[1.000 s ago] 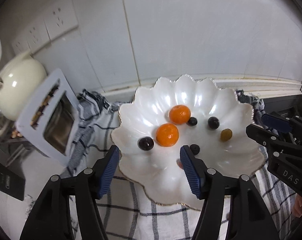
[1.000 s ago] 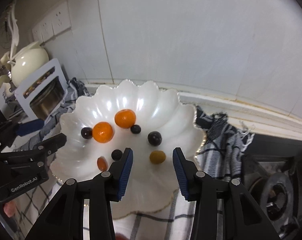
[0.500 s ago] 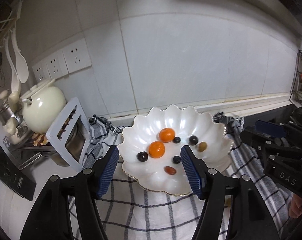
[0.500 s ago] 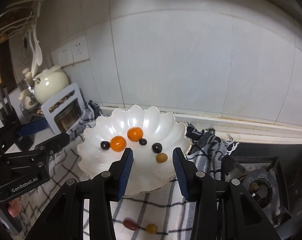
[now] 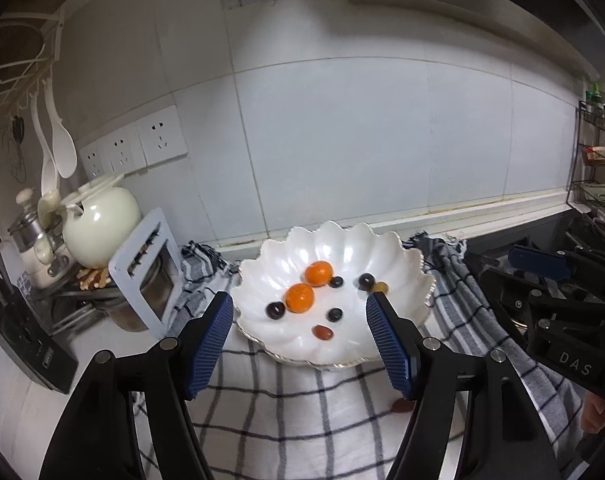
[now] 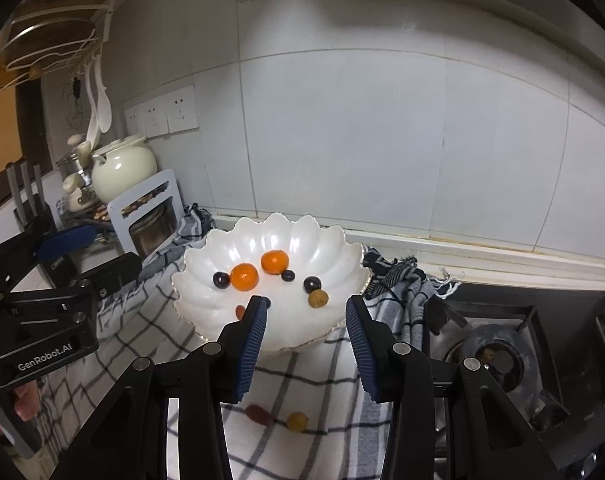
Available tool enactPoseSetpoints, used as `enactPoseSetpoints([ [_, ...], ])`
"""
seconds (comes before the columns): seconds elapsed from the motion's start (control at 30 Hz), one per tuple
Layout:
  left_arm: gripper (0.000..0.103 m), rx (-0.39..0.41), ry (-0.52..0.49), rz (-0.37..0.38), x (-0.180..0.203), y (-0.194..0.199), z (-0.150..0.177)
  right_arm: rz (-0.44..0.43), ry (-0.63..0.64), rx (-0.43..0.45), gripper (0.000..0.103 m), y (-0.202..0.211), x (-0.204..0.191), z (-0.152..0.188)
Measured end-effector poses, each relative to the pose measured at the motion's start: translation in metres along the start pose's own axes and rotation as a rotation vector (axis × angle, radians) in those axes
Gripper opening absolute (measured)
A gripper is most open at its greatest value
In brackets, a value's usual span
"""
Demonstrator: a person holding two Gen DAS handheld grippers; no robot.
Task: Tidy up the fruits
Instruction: 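Lower the left gripper to the red date while the right gripper reaches the tan longan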
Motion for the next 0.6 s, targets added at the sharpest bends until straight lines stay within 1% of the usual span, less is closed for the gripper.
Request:
enactPoseSetpoints([
  [0.3, 0.069, -0.019, 0.035, 0.075, 0.014, 0.011, 0.024, -0.022, 0.002, 0.001, 0.043, 0.018, 0.002, 0.019],
  [0.43, 0.069, -0.031, 0.043, 0.09, 0.02, 0.016, 0.033, -0.032, 0.003, -0.002, 0.043, 0.023, 0.003, 0.028],
  [0.6, 0.069, -0.03, 0.033, 0.092, 0.03, 0.025, 0.043, -0.028, 0.015, -0.002, 0.043, 0.03, 0.006, 0.04],
])
Point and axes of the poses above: each gripper's, at about its wrist camera, not at the fingertips, and y roughly against the way its jaws point, x to its right, z to its underside, the point moved 1 cm from there along -y, roughly the way its jaws point, and after that the axes turned 9 degrees about -y, right-handed, at the moved point
